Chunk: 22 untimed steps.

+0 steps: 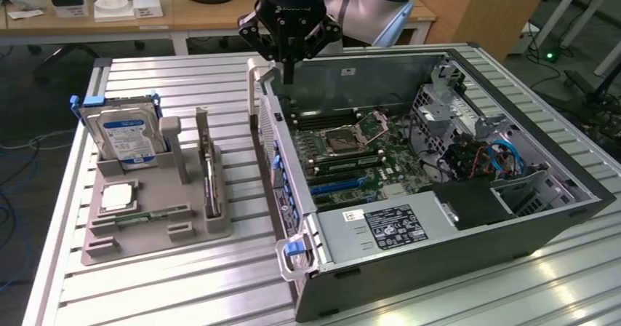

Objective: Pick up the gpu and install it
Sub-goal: 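Reach for the gpu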

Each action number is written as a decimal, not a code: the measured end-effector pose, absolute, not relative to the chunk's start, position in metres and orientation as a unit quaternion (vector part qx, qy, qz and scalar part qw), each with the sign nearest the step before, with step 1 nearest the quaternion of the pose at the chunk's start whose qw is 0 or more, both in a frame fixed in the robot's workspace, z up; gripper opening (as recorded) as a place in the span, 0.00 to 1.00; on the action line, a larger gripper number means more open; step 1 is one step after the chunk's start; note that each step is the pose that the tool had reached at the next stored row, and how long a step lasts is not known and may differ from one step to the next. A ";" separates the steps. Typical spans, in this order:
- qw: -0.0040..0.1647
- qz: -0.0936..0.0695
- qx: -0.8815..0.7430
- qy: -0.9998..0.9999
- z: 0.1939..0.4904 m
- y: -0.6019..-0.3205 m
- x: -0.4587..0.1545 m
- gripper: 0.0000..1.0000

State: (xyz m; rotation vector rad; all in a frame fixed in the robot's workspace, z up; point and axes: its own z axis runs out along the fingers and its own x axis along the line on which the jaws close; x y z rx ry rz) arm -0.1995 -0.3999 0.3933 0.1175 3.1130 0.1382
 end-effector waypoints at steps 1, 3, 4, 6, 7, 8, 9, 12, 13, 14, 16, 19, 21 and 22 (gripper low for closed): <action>0.012 0.044 0.038 0.998 0.393 -0.400 -0.200 0.10; 0.012 0.044 0.038 0.998 0.393 -0.400 -0.202 0.10; 0.012 0.044 0.038 0.998 0.393 -0.400 -0.203 0.10; 0.012 0.044 0.038 0.998 0.393 -0.400 -0.205 0.10; 0.012 0.044 0.038 0.998 0.393 -0.400 -0.206 0.10; 0.012 0.044 0.038 0.998 0.393 -0.400 -0.207 0.10; 0.012 0.044 0.038 0.998 0.393 -0.400 -0.208 0.10; 0.012 0.044 0.038 0.998 0.393 -0.400 -0.210 0.10; 0.012 0.044 0.038 0.998 0.393 -0.400 -0.211 0.10; 0.012 0.044 0.038 0.998 0.393 -0.400 -0.211 0.10; 0.012 0.044 0.038 0.998 0.393 -0.400 -0.213 0.10; 0.012 0.044 0.038 0.998 0.393 -0.400 -0.215 0.10; 0.012 0.044 0.038 0.998 0.393 -0.400 -0.217 0.10; 0.012 0.044 0.038 0.998 0.393 -0.400 -0.218 0.10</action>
